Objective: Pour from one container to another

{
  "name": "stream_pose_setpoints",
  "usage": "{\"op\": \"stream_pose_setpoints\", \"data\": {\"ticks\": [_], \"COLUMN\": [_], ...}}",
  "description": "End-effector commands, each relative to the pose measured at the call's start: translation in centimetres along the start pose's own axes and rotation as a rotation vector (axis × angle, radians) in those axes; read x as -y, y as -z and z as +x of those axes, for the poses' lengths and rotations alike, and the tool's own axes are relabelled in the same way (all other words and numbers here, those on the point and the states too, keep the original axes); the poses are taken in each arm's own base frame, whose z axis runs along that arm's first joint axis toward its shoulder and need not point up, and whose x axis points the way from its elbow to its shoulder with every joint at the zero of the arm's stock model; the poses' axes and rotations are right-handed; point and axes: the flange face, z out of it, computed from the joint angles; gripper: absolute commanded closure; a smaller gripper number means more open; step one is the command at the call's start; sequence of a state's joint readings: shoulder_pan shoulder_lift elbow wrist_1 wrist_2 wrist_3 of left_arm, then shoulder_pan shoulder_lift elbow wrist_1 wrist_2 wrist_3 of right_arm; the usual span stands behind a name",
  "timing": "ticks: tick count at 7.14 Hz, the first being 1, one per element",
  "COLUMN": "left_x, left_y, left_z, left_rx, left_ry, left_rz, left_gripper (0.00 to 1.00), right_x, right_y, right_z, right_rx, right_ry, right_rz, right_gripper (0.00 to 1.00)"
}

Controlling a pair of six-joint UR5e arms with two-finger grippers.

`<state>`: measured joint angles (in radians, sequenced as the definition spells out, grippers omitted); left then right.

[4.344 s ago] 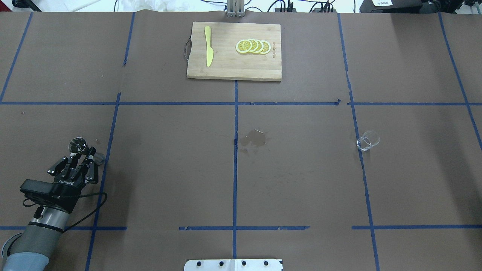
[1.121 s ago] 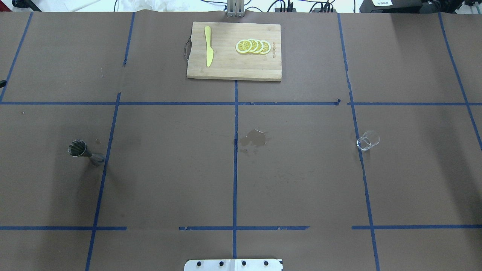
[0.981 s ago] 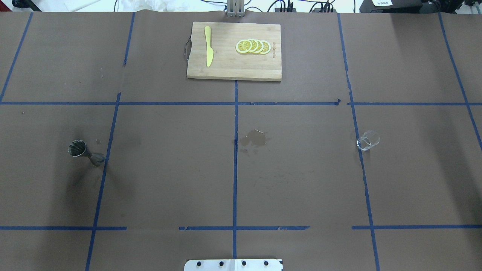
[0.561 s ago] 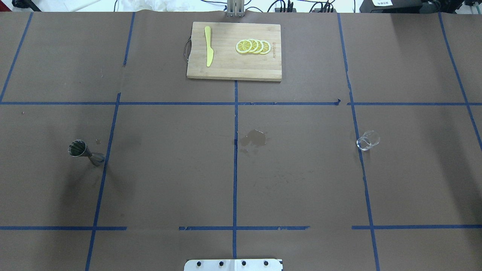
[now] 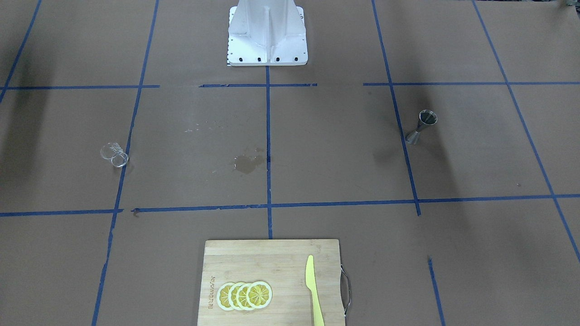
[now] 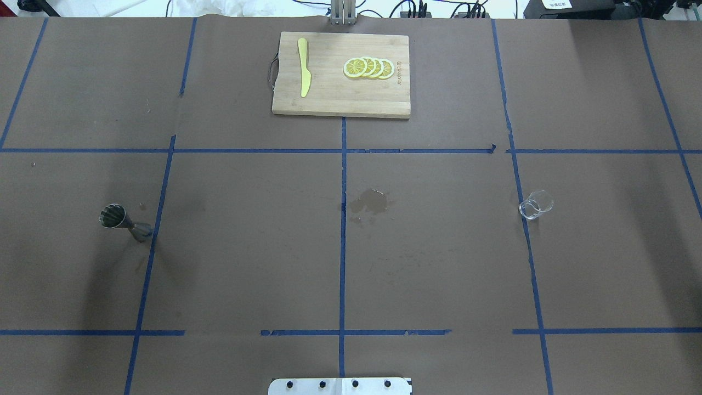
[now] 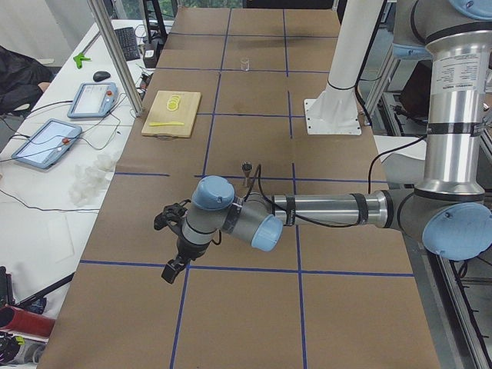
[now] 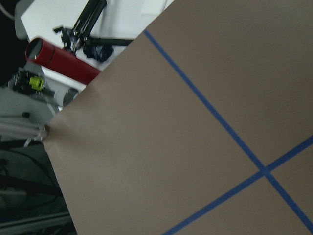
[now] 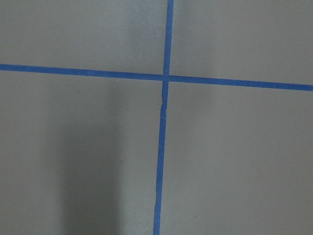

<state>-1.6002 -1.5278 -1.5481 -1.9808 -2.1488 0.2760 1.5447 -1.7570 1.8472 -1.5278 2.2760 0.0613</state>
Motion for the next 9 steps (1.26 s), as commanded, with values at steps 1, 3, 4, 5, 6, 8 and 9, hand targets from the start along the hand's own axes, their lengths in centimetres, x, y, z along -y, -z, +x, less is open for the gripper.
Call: {"op": "stream_pose_setpoints", "data": {"ticks": [1,3,4,5,6,8,9], "left_x": [-3.0,-2.7,-0.7,0.9,0.1,1.3,1.4], "left_y": [-2.1,-1.5,-0.1,1.4,1.4,1.4,1.5], "left_z": [-0.2,1.5,2.0,2.2,2.5,2.1,2.0], "left_rx": [-0.114,-0.264,-0.273,-0.268,-0.268,-0.238,-0.235], "left_ry": [0.159,0.29,0.343,0.354,0.35,0.313,0.303], "left_rz": [-0.129,-0.132,-0.175,-0.183,-0.186,-0.153,-0.141], "left_gripper": [0.0,0.0,0.0,0.0,0.0,0.0,0.0], "right_x": [0.1,0.0,-0.1,0.0,-0.1,0.0,-0.3], "right_y": [0.0,-0.2,-0.4,-0.5,-0.6,-0.8,-1.0], "right_z": [0.3,0.4,0.6,0.6,0.8,0.7,0.9], "right_rx": [-0.026,-0.026,-0.026,-0.026,-0.025,-0.01,-0.009], "right_ry": [0.0,-0.006,-0.008,-0.011,-0.017,-0.016,-0.021], "right_rz": [0.002,-0.005,-0.01,-0.011,-0.017,-0.018,-0.024], "right_gripper": [0.0,0.0,0.0,0.0,0.0,0.0,0.0]}}
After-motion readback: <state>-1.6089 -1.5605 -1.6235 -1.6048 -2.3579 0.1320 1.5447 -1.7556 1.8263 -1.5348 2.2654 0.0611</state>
